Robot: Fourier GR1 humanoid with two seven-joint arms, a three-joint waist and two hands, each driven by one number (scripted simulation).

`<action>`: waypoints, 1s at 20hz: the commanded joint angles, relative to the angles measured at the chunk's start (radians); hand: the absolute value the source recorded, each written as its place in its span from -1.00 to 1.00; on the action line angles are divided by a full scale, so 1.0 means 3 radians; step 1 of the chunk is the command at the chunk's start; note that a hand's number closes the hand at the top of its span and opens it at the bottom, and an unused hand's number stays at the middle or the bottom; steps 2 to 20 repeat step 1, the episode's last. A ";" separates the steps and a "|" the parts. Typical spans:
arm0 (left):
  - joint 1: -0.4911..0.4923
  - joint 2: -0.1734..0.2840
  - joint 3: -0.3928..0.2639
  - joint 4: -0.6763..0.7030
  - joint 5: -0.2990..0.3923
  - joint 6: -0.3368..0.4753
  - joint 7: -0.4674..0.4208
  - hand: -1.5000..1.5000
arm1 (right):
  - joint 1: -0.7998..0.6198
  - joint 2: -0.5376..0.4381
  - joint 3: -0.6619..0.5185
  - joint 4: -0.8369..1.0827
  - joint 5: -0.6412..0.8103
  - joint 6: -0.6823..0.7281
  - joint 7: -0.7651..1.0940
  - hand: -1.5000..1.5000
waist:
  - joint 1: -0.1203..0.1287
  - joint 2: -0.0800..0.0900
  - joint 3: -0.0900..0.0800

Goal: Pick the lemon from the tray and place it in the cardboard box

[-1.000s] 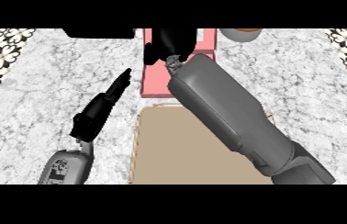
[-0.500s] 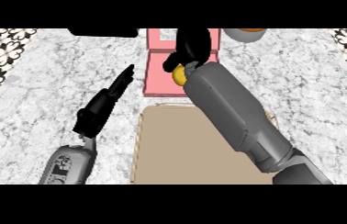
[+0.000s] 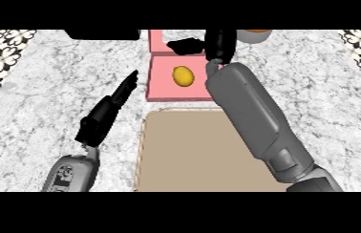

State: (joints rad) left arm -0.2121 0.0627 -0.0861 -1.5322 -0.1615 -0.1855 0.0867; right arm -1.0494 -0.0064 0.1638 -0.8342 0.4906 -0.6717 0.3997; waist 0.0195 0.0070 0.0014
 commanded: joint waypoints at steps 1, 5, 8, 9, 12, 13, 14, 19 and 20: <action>0.0088 -0.0008 -0.0015 -0.0015 -0.0063 0.0057 -0.0052 0.00 | 0.0245 -0.0075 -0.0361 -0.0284 -0.0427 -0.0115 -0.0546 -1.00 | -0.0032 -0.0007 0.0000; 0.0088 -0.0008 -0.0015 -0.0015 -0.0063 0.0057 -0.0052 0.00 | 0.0245 -0.0075 -0.0361 -0.0284 -0.0427 -0.0115 -0.0546 -1.00 | -0.0032 -0.0007 0.0000; 0.0088 -0.0008 -0.0015 -0.0015 -0.0063 0.0057 -0.0052 0.00 | 0.0245 -0.0075 -0.0361 -0.0284 -0.0427 -0.0115 -0.0546 -1.00 | -0.0032 -0.0007 0.0000; 0.0088 -0.0008 -0.0015 -0.0015 -0.0063 0.0057 -0.0052 0.00 | 0.0245 -0.0075 -0.0361 -0.0284 -0.0427 -0.0115 -0.0546 -1.00 | -0.0032 -0.0007 0.0000; 0.0088 -0.0008 -0.0015 -0.0015 -0.0063 0.0057 -0.0052 0.00 | 0.0245 -0.0075 -0.0361 -0.0284 -0.0427 -0.0115 -0.0546 -1.00 | -0.0032 -0.0007 0.0000; 0.0088 -0.0008 -0.0015 -0.0015 -0.0063 0.0057 -0.0052 0.00 | 0.0245 -0.0075 -0.0361 -0.0284 -0.0427 -0.0115 -0.0546 -1.00 | -0.0032 -0.0007 0.0000; 0.0088 -0.0008 -0.0015 -0.0015 -0.0063 0.0057 -0.0052 0.00 | 0.0245 -0.0075 -0.0361 -0.0284 -0.0427 -0.0115 -0.0546 -1.00 | -0.0032 -0.0007 0.0000; 0.0088 -0.0008 -0.0015 -0.0015 -0.0063 0.0057 -0.0052 0.00 | 0.0245 -0.0075 -0.0361 -0.0284 -0.0427 -0.0115 -0.0546 -1.00 | -0.0032 -0.0007 0.0000; 0.0088 -0.0008 -0.0015 -0.0015 -0.0063 0.0057 -0.0052 0.00 | 0.0245 -0.0075 -0.0361 -0.0284 -0.0427 -0.0115 -0.0546 -1.00 | -0.0032 -0.0007 0.0000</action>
